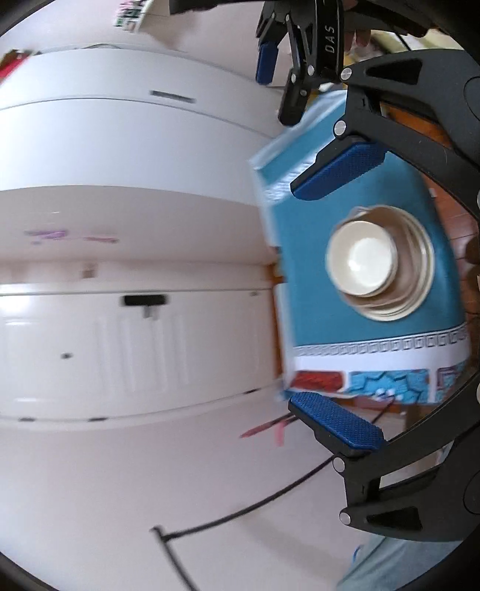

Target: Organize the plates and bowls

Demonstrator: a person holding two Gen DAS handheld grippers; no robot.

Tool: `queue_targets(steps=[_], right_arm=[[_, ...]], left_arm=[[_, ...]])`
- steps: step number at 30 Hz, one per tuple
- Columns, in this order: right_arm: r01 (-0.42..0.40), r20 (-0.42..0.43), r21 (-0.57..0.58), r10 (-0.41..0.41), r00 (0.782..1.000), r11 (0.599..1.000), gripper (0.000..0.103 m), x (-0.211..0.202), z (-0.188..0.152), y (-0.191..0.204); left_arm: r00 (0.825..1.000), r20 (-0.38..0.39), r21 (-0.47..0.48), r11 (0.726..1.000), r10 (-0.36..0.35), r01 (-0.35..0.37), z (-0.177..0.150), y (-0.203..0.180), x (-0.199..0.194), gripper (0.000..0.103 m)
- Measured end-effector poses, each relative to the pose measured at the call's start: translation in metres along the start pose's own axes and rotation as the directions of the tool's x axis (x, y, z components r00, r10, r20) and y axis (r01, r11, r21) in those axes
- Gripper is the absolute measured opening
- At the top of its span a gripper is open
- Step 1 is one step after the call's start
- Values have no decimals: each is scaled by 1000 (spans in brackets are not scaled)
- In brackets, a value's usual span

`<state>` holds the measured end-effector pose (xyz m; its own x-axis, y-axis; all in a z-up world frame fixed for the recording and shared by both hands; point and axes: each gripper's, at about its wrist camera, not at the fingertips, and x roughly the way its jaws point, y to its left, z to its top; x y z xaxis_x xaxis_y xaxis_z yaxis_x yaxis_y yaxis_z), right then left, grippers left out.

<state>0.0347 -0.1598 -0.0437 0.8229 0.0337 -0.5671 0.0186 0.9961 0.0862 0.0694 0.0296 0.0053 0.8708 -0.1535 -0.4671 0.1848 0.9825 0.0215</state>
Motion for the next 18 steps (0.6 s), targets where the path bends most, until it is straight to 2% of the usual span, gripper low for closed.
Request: queue_targets(steps=[3,8,18], right_arm=[[38,98,17,-39,994,999,93,-31,6,2],[102,195,10,-102,976,995,93,-61,7,11],[119,254,20,-120,960,993,93,-78,4,14]], left_arm=[[998,55,-9,999,33,-32,6,0,-15,103],[991,109,-29,997,77,-74,6,-2,-38,103],[986,138,-29,996,90,-87,4,-7,-61,103]])
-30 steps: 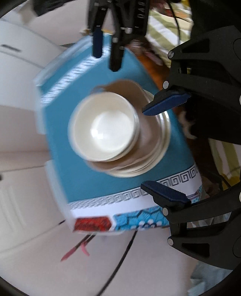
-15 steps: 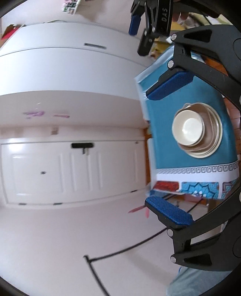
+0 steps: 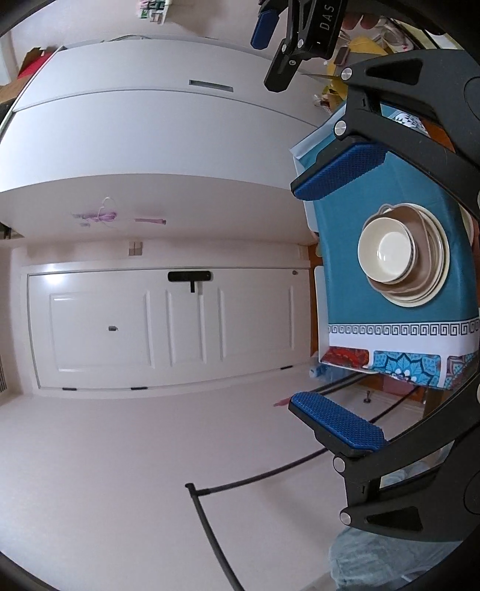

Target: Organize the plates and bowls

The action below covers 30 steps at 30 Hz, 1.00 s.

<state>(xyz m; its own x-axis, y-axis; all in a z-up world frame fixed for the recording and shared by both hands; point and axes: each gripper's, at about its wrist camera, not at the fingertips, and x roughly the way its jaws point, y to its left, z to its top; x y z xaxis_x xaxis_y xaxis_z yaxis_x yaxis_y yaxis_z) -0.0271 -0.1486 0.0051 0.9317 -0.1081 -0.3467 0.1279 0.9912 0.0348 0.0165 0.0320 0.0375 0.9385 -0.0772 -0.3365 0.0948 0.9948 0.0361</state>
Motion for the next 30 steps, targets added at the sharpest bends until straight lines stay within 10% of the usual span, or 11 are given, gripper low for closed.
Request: queue_targets(steps=[30], right_arm=[[-4,-4,9,4,1000,1000,103,2,-1,-6]], left_arm=[[1000,2,14,1000,-12,12,2,3,2,103]])
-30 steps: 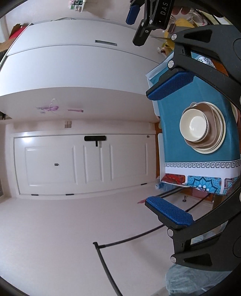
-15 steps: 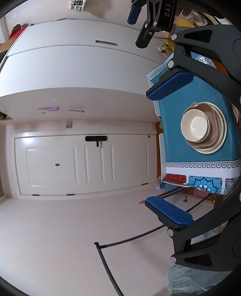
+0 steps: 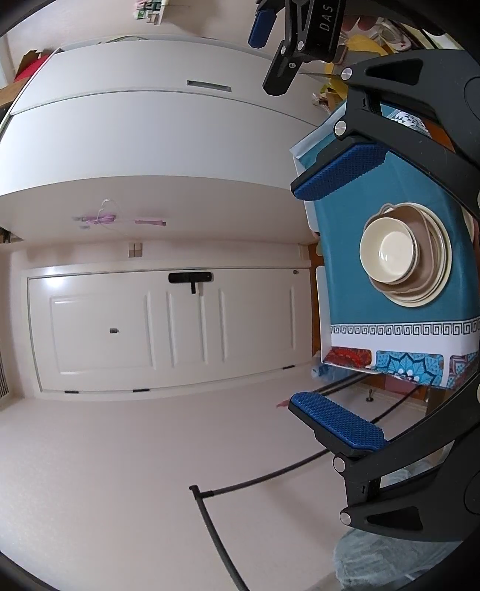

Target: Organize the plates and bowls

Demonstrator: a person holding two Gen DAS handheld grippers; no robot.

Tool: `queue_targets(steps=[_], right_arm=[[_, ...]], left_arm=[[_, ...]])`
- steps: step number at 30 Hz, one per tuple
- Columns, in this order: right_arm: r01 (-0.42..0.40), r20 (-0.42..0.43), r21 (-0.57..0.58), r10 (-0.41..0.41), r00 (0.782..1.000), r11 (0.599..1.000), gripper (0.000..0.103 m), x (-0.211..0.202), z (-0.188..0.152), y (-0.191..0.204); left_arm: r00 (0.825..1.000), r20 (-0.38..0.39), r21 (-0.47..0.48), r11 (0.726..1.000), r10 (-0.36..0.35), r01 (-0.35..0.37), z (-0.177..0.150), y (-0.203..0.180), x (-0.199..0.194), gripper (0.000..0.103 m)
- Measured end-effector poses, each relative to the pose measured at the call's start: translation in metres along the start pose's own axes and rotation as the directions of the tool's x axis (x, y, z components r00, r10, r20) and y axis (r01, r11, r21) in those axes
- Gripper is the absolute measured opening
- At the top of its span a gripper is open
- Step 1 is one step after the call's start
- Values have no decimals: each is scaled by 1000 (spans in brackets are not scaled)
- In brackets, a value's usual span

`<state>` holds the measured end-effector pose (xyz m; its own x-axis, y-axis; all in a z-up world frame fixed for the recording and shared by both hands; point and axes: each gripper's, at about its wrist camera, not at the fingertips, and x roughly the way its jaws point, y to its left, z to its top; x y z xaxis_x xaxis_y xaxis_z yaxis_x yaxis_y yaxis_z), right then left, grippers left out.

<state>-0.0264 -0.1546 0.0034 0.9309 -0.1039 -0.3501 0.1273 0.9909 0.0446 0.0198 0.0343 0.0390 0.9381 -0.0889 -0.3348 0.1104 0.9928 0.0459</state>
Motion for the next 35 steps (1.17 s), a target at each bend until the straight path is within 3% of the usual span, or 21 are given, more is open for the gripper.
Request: queue_targets(steps=[24,31,35], right_arm=[[0,-16,-5,0,1000,1000,103,17,7,4],[2,-56,-1,-2,998,1000,103,44,6,4],[-1,-86,-7,0,996,1000,103,66,8,8]], left_arm=[[1000,-5,-22,1000,13,-13,0,13,19,103],[997,34,-33,997,66,-65,-1,25,33,103],[998,16,-23,998,64,-63,0,30,53,103]])
